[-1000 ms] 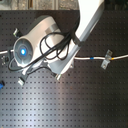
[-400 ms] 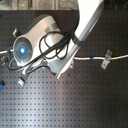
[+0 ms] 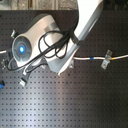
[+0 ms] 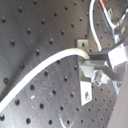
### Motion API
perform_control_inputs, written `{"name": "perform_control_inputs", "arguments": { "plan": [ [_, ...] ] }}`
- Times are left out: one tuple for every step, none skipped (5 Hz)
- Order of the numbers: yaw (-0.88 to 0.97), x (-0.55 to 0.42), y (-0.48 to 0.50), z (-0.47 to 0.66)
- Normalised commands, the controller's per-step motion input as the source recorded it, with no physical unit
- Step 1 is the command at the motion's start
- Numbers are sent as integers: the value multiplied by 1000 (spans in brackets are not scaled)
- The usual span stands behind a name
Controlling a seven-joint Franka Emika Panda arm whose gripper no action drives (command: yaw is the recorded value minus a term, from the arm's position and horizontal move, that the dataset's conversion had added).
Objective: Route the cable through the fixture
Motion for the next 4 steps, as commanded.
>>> {"name": "perform_control_inputs", "arguments": {
  "plan": [
    [-203, -2, 6, 0],
    [0, 28, 13, 40],
    [0, 18, 56, 385],
    [-31, -69, 146, 413]
  ]
}}
